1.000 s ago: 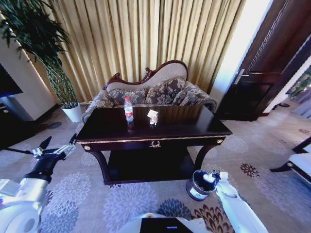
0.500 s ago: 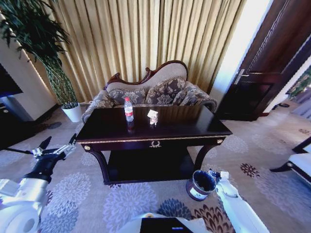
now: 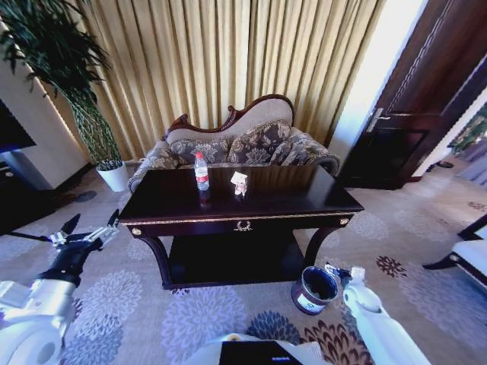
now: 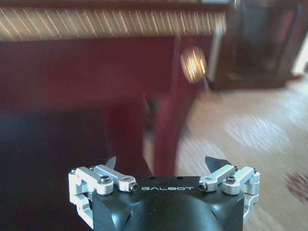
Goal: Move to the front of the table and place the trash on the table into the trash bin.
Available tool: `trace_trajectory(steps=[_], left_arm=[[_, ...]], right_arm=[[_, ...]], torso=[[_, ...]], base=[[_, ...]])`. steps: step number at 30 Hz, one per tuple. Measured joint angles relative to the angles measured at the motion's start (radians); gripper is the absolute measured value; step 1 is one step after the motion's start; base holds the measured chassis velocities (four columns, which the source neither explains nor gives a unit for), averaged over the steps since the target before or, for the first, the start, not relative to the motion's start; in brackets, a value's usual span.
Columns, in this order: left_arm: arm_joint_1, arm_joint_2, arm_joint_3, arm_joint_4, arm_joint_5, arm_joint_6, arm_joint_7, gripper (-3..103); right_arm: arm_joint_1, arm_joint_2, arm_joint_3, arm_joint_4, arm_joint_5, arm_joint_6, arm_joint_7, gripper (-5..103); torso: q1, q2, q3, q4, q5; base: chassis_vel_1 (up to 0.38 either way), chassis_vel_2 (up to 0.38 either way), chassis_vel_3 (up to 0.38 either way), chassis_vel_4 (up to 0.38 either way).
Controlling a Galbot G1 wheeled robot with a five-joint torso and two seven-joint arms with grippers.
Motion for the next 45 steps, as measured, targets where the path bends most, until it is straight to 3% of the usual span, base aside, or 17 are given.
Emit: trace_trajectory(steps=[3, 6, 14, 18, 32, 45], left_arm=[[0.0, -0.002, 0.0, 0.0, 0.0, 0.0, -0.001, 100], [0.0, -0.002, 0.0, 0.0, 0.0, -0.001, 0.0, 100], [0.003, -0.006, -0.005, 0.0, -0.001, -0.005, 0.002, 100], [0.003, -0.012, -0.004, 0.0, -0.001, -0.009, 0.005, 100], [0.006, -0.014, -0.002, 0.0, -0.001, -0.011, 0.009, 100], [0.006, -0.016, -0.003, 0.0, 0.001, -0.007, 0.009, 100]], right_arm=[[-0.092, -0.012, 0.026, 0.191, 0.08, 0.029, -0.002, 100], [-0.145, -0.011, 0.036, 0.324, 0.096, 0.047, -0.002, 100], [-0.208, 0.002, 0.025, 0.707, 0.048, 0.033, 0.035, 100], [-0.219, -0.01, 0.013, 0.797, 0.014, 0.015, 0.04, 100], [-0.205, -0.037, -0.008, 0.783, 0.024, -0.005, 0.042, 100], [-0.194, -0.034, -0.01, 0.772, 0.025, -0.005, 0.042, 100]], torso=[[0.0, 0.0, 0.0, 0.0, 0.0001], [0.0, 0.0, 0.0, -0.0003, 0.0001], [0.0, 0.0, 0.0, 0.0, -0.0001], [0.0, 0.0, 0.0, -0.0001, 0.0], [0.0, 0.0, 0.0, 0.0, 0.0002], [0.0, 0.0, 0.0, 0.0001, 0.0003]], base=[[0.0, 0.0, 0.0, 0.0], [0.0, 0.0, 0.0, 0.0], [0.0, 0.0, 0.0, 0.0], [0.0, 0.0, 0.0, 0.0], [-0.018, 0.012, 0.011, -0.017], [-0.167, 0.186, 0.171, -0.173]])
